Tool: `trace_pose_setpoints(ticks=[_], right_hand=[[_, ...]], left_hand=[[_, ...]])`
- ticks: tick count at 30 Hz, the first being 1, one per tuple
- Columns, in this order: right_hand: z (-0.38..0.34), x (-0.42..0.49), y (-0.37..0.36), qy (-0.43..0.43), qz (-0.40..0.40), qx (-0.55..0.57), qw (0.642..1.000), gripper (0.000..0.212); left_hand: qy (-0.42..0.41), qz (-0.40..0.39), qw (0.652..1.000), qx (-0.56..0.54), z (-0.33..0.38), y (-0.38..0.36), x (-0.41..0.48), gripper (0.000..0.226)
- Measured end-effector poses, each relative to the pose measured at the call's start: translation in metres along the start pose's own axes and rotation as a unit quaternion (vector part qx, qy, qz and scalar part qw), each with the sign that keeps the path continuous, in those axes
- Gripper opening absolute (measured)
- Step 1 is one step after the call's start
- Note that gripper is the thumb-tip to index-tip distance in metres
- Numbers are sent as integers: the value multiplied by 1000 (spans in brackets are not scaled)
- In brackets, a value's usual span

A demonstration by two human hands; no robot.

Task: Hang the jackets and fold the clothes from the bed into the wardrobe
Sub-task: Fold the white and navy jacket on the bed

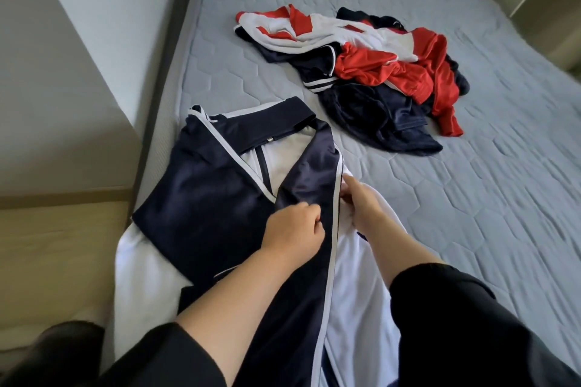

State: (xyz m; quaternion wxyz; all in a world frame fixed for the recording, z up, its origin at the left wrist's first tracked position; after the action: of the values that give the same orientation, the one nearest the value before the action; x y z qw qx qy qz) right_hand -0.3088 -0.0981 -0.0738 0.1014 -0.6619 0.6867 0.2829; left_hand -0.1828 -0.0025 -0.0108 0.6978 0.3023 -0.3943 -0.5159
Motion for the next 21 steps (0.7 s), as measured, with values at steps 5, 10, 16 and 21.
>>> trace_pose_setpoints(ticks=[5, 10, 16, 21], right_hand=[[-19, -31, -2, 92, -20, -64, 993, 20], [-55, -78, -32, 142, -91, -52, 984, 25], [-57, -105, -46, 127, -102, -43, 986, 22], [-10, -99, -6, 6, 30, 48, 998, 23]], left_hand=[[146, -75, 983, 80, -15, -14, -44, 65], [251, -35, 966, 54, -17, -5, -61, 60], [333, -38, 923, -191, -44, 12, -78, 14], [528, 20, 617, -584, -66, 21, -91, 29]])
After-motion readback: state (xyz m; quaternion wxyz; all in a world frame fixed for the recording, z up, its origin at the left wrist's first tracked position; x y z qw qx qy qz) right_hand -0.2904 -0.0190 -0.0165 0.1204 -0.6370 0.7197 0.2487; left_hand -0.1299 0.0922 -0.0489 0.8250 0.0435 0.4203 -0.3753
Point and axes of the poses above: each hand's wrist, its own x-axis towards the middle knuckle, its own y-axis out of the back of the hand, z = x × y, the point moved 9 cm from there along x, towards the middle knuckle, and after that the axes turned 10 degrees about z, right-handed, at the moved point
